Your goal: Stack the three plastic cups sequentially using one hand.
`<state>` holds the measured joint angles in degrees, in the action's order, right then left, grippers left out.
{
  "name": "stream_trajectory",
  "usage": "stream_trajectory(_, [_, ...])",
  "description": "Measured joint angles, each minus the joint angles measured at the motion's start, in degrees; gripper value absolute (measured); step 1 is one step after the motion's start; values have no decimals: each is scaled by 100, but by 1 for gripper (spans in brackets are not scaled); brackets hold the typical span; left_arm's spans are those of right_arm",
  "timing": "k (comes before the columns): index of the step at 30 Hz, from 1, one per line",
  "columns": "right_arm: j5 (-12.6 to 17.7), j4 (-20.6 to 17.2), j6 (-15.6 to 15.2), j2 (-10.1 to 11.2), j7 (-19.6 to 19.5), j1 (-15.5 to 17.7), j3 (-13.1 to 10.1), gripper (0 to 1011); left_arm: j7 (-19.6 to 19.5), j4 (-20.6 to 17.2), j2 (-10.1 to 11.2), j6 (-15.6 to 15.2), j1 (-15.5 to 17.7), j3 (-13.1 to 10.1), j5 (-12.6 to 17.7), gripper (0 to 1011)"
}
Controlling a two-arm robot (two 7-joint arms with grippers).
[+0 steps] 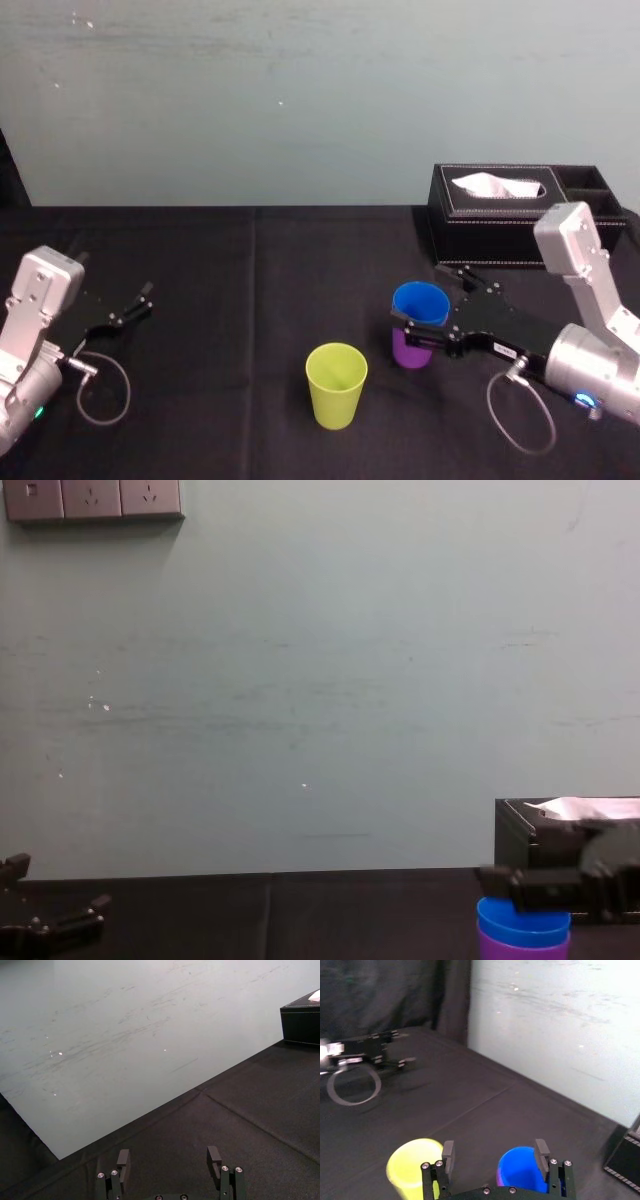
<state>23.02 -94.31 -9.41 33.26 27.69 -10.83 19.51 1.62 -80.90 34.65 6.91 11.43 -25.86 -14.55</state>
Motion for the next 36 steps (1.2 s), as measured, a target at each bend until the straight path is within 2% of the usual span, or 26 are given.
stream_trajectory(5, [134, -286, 120, 277, 156, 404, -44, 1003, 0, 0, 0, 0, 0, 0, 0, 1000])
stream_trajectory(7, [196, -412, 236, 444, 251, 673, -44, 1003, 0, 0, 0, 0, 0, 0, 0, 1000])
stream_trajectory(15, [233, -477, 519, 668, 433, 1093, 105, 1003, 0, 0, 0, 0, 0, 0, 0, 1000])
stream_trajectory(23, [70, -239, 592, 578, 442, 1106, 358, 1003, 0, 0, 0, 0, 0, 0, 0, 1000])
stream_trajectory(36, [-261, 187, 577, 152, 301, 770, 661, 1003, 0, 0, 0, 0, 0, 0, 0, 1000])
